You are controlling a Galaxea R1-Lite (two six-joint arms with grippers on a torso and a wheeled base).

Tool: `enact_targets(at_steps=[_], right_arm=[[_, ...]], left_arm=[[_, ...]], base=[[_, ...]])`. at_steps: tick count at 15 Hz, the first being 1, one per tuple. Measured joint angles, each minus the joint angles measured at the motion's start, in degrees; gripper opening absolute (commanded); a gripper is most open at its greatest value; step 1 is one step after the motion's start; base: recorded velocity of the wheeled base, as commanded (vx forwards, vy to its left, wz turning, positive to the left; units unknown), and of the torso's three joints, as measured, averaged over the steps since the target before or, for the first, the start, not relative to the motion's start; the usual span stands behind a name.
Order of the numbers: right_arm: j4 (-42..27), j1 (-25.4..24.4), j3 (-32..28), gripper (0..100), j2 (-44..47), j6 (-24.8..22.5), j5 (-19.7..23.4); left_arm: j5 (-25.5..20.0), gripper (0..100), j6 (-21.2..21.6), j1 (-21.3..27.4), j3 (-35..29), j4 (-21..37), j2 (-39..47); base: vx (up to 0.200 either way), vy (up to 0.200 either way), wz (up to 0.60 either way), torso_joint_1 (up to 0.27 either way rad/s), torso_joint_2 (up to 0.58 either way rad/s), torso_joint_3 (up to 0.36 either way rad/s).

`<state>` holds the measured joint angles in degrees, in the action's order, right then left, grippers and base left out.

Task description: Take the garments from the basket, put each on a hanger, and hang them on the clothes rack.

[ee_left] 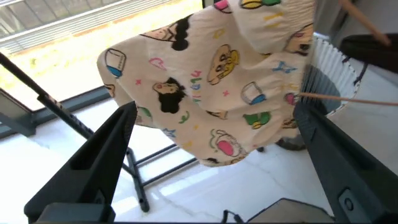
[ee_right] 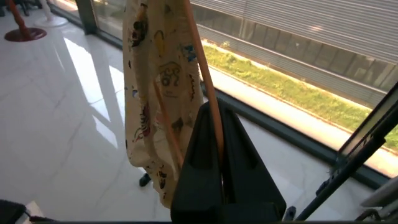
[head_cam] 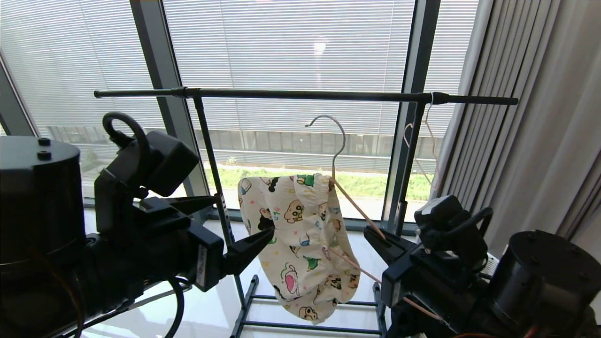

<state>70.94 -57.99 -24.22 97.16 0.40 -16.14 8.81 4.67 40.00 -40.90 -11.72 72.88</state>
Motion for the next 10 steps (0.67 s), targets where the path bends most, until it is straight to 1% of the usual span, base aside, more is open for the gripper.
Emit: enact_targets(at_steps=[1,2,4,5,6,7,8,10], right_arm=[[0.2,1.05,2.18,0,-1.46,-1.13,4.33],[0.39,2.47,4.07,0,-2.78,-2.67,8.97],[0.48,4.77,6.73,0,-4.33,-6.25,16.04],[0.48,5.42,7.52,0,-4.79,-7.84,19.69],[0.48,5.77,8.05,0,-5.05,-9.2,22.05],[0.45,5.9,8.35,0,-5.13,-10.12,23.11],[0.41,5.92,8.5,0,-5.21,-10.87,23.91],[0.5,5.88,9.46,0,-5.4,-13.24,25.58]], left_arm=[[-3.07,100,3.54,-2.99,1.71,-0.07,-1.57],[-7.45,100,5.81,-5.28,3.06,-0.1,-3.08],[-13.26,100,8.24,-7.01,4.9,-0.16,-5.22],[-16.34,100,11.18,-7.29,6.14,-0.16,-6.01],[-19.68,100,14.7,-7.45,7.74,-0.16,-6.67],[-22.44,100,18.02,-7.53,9.35,-0.11,-7.06],[-23.83,100,19.69,-7.53,10.61,-0.11,-7.34],[-24.43,100,20.54,-7.51,12.07,-0.11,-7.36]], base=[[0.0,0.0,0.0,0.0,0.0,0.0],[0.0,0.0,0.0,0.0,0.0,0.0],[0.0,0.0,0.0,0.0,0.0,0.0],[0.0,0.0,0.0,0.0,0.0,0.0],[0.0,0.0,0.0,0.0,0.0,0.0],[0.0,0.0,0.0,0.0,0.0,0.0],[0.0,0.0,0.0,0.0,0.0,0.0],[0.0,0.0,0.0,0.0,0.0,0.0]])
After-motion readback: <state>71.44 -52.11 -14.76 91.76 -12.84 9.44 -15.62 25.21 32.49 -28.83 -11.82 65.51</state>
